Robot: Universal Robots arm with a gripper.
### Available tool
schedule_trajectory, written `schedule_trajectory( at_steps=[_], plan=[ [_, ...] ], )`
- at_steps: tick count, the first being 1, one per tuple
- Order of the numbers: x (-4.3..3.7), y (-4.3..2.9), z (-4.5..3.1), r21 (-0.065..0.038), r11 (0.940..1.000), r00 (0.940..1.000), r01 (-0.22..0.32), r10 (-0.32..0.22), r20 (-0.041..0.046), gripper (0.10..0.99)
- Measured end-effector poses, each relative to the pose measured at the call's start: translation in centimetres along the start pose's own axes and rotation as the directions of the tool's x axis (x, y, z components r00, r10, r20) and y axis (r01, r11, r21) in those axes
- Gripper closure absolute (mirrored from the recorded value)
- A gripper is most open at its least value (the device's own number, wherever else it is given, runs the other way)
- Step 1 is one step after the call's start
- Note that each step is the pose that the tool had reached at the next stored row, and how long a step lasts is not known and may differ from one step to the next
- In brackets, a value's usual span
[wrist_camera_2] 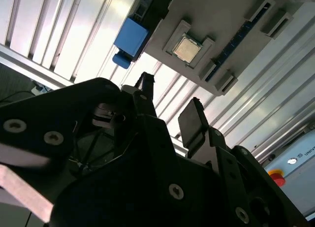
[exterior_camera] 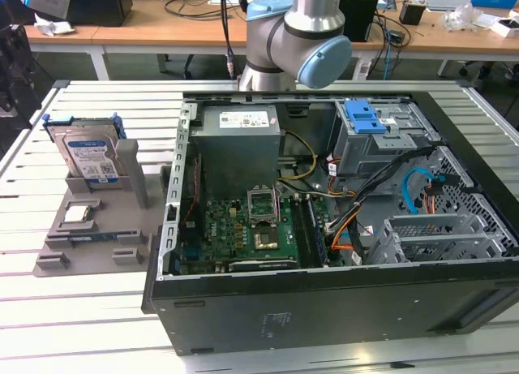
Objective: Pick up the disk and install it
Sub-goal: 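Pick up the disk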
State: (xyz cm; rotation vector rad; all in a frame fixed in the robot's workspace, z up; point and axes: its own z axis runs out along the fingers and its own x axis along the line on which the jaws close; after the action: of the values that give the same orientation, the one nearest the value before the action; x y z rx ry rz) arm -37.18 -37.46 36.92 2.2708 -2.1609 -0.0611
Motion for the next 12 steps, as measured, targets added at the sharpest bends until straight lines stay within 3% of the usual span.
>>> schedule_trajectory(
  at_steps=[6,12],
  plan=[
    [-0.16,-0.04,0.3,0.001,0.9995,0.9995,-0.033,0.033,0.0011,0.604],
    [-1.9,-0.26,0.59,0.001,0.9994,0.9994,-0.036,0.036,0.0012,0.604]
  ],
)
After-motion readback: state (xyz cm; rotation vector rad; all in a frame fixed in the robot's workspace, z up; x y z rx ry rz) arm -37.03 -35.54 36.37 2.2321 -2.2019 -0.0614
